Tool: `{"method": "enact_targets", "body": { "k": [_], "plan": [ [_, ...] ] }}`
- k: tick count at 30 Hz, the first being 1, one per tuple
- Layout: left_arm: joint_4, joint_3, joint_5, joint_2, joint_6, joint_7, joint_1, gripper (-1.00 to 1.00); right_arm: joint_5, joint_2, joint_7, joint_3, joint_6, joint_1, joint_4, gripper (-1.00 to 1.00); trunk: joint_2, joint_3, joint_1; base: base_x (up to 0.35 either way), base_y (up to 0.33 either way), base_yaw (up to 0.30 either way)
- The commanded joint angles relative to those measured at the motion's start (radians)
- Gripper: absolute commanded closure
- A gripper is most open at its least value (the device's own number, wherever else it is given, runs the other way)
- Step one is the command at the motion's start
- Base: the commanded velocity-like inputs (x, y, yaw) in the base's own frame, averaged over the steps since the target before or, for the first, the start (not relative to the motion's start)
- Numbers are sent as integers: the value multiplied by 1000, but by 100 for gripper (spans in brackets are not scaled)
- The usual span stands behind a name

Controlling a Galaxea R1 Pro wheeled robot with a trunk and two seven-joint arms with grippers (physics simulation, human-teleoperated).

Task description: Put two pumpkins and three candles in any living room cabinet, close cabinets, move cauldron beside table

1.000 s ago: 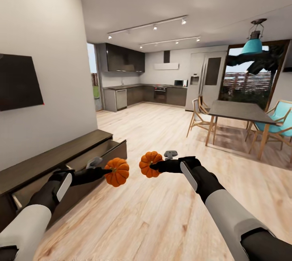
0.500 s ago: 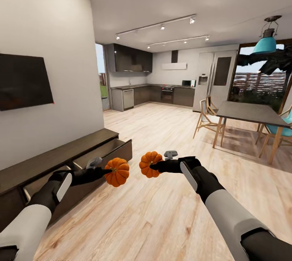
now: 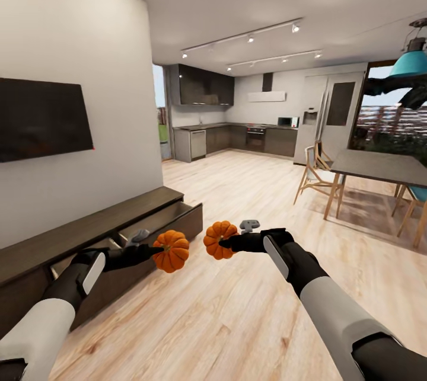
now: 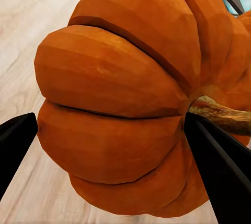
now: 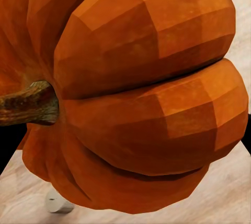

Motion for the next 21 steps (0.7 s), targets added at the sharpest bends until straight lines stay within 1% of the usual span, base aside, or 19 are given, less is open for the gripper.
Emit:
{"method": "enact_targets", "body": {
  "k": [1, 4, 8, 10, 21],
  "plan": [
    [0, 2, 3, 0, 5, 0, -1, 100, 0, 0, 0, 1, 4, -1, -1, 100, -1, -1, 0, 193, -90, 20],
    [0, 2, 3, 0, 5, 0, -1, 100, -1, 0, 0, 2, 4, 0, -1, 100, -1, -1, 0, 264, -134, 110],
    [0, 2, 3, 0, 5, 0, -1, 100, -2, 0, 0, 2, 4, 0, -1, 100, -1, -1, 0, 291, -164, 191],
    [0, 2, 3, 0, 5, 0, -1, 100, -2, 0, 0, 2, 4, 0, -1, 100, -1, -1, 0, 170, -115, 86],
    [0, 3, 4, 0, 5, 0, -1, 100, -2, 0, 1, 2, 4, 0, -1, 100, -1, -1, 0, 27, -18, 21]
  ]
}}
